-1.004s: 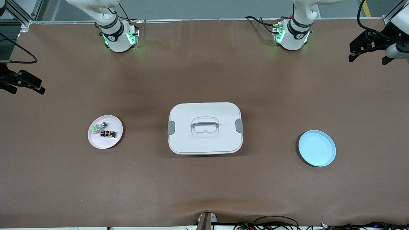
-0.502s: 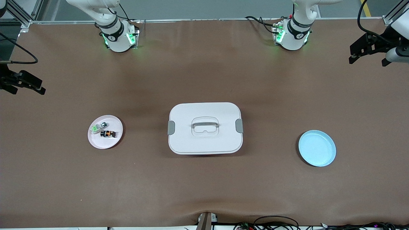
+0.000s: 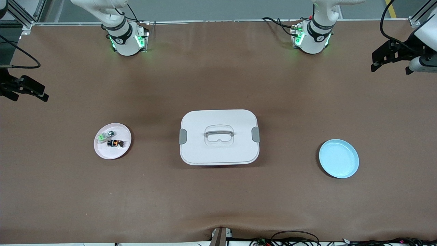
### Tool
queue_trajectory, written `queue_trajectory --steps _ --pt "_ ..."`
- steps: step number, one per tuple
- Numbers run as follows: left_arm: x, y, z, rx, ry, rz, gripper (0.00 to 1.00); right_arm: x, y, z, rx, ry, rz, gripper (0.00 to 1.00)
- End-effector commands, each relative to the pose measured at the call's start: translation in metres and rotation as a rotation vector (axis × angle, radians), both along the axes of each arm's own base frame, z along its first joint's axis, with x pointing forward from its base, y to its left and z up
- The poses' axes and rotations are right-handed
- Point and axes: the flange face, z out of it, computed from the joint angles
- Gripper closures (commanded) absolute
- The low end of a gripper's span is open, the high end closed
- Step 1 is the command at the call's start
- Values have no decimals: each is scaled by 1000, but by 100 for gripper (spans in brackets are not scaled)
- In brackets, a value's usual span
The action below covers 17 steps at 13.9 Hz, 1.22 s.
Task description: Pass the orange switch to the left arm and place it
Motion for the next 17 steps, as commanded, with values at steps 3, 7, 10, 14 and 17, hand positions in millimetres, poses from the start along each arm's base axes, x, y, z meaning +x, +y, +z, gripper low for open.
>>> queue_trajectory --steps 3,7,10,14,17 --pt "17 0 -14 11 -7 8 0 -5 -5 5 15 -12 -20 0" --pt "22 -1 -20 11 1 7 0 6 3 -21 36 20 3 0" --pt "23 1 -18 9 -2 10 0 14 8 -89 29 9 10 0" --pt "26 1 -24 13 8 9 0 26 11 -185 29 29 -3 0" --pt "26 0 -28 25 15 5 0 42 16 -237 35 54 -15 0"
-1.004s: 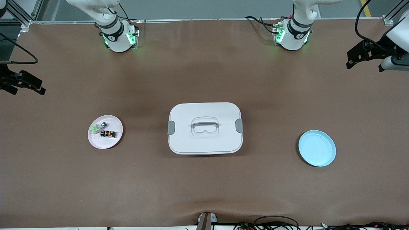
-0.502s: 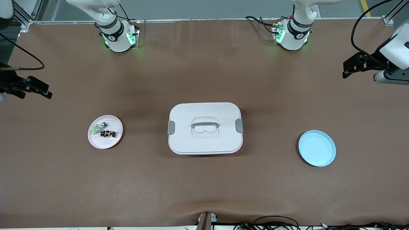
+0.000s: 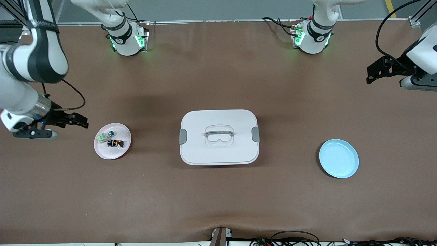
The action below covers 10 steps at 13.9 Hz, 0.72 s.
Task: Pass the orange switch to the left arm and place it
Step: 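Reach the right gripper to the pink plate while the left gripper advances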
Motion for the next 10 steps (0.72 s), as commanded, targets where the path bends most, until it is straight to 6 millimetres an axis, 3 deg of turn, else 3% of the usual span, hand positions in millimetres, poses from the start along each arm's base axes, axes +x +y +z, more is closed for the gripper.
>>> queue_trajectory --steps 1,5,10 --pt "1 -1 0 26 -3 2 0 12 9 -33 13 12 -18 0" --pt "3 -2 -3 26 2 0 0 15 25 -81 10 -26 -31 0" --pt "21 -15 -35 7 44 -17 0 13 31 -139 7 -4 -41 0"
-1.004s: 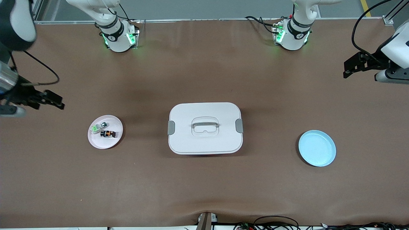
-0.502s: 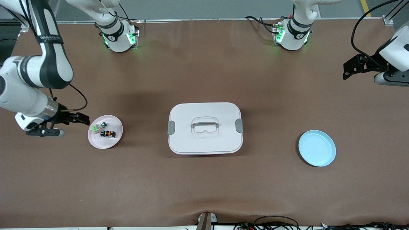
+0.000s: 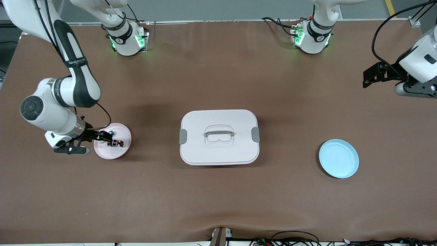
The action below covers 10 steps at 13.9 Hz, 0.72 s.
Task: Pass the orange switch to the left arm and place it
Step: 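Reach the right gripper to the pink plate while the left gripper advances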
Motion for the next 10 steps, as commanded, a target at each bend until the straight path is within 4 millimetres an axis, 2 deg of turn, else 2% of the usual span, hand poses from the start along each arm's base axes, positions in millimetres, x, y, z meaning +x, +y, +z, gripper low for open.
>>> queue_trajectory --steps 1,2,4,8,10 --pt "14 -14 -20 -9 9 -13 0 -3 0 -26 6 17 -22 0" --pt "19 -27 -27 -31 9 -29 0 -3 -1 -35 5 24 -26 0" --pt "24 -40 -35 -44 1 -24 0 -4 -2 -50 5 31 -28 0" --pt "27 -89 -57 -65 24 -12 0 -3 5 -68 4 24 -38 0" --pt "35 -96 -70 -106 33 6 0 -3 5 -74 3 24 -38 0"
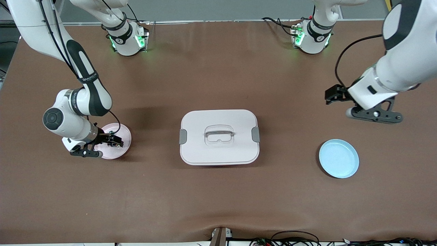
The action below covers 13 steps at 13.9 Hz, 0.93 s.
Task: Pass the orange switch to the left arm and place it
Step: 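Reach the right gripper to the pink plate while the left gripper advances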
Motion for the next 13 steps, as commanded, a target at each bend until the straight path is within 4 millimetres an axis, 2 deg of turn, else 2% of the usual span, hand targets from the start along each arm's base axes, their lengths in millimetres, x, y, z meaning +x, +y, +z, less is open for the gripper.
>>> queue_trajectory --steps 1,3,6,7,12,13 --pt "11 -7 -15 -39 5 17 0 0 3 -8 5 -7 -19 0" --pt "11 -20 -23 -39 11 -1 0 0 3 -15 4 -9 -18 0" --pt "15 -28 -36 -41 14 -11 0 -1 5 -22 4 0 -16 0" --pt "15 -38 -42 -41 14 -24 0 -2 5 -25 4 5 -16 0" --pt "20 -44 -55 -43 22 -26 0 -2 5 -28 3 8 -14 0" --pt "21 -46 -58 -42 25 -23 0 -3 5 -31 3 14 -14 5"
